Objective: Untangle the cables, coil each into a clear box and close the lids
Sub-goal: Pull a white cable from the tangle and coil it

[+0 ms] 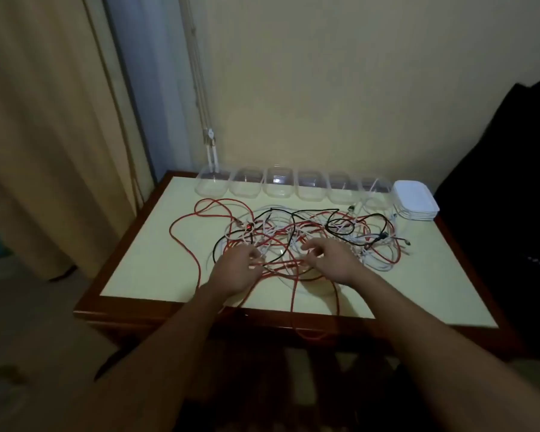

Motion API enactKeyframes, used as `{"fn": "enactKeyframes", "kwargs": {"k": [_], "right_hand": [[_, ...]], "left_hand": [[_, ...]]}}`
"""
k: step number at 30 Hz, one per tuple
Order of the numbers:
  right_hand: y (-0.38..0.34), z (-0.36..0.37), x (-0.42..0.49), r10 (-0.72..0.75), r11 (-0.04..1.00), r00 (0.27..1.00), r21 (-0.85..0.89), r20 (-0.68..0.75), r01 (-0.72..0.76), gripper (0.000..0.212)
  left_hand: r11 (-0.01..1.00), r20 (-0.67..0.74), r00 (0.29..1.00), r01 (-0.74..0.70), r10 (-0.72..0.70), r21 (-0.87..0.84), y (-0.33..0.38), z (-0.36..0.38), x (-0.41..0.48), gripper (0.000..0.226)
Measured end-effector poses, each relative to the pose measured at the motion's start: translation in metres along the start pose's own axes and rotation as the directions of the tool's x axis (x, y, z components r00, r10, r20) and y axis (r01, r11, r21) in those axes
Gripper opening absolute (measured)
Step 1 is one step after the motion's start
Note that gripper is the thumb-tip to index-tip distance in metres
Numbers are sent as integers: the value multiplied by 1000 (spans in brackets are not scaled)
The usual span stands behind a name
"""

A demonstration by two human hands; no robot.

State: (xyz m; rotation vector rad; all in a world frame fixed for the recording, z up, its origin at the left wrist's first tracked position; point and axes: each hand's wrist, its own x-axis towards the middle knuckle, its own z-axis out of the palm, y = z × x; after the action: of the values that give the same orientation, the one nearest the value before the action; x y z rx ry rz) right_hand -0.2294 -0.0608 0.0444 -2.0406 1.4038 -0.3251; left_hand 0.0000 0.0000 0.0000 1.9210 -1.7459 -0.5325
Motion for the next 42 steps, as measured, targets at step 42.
{"fn": "enactKeyframes", "kwargs": {"k": [42], "right_hand": [[-104, -104, 100, -241, 971, 944, -51, -226, 236, 68]], "left_hand": [[768, -177, 984, -88, -33, -634, 135, -164, 139, 13]]}}
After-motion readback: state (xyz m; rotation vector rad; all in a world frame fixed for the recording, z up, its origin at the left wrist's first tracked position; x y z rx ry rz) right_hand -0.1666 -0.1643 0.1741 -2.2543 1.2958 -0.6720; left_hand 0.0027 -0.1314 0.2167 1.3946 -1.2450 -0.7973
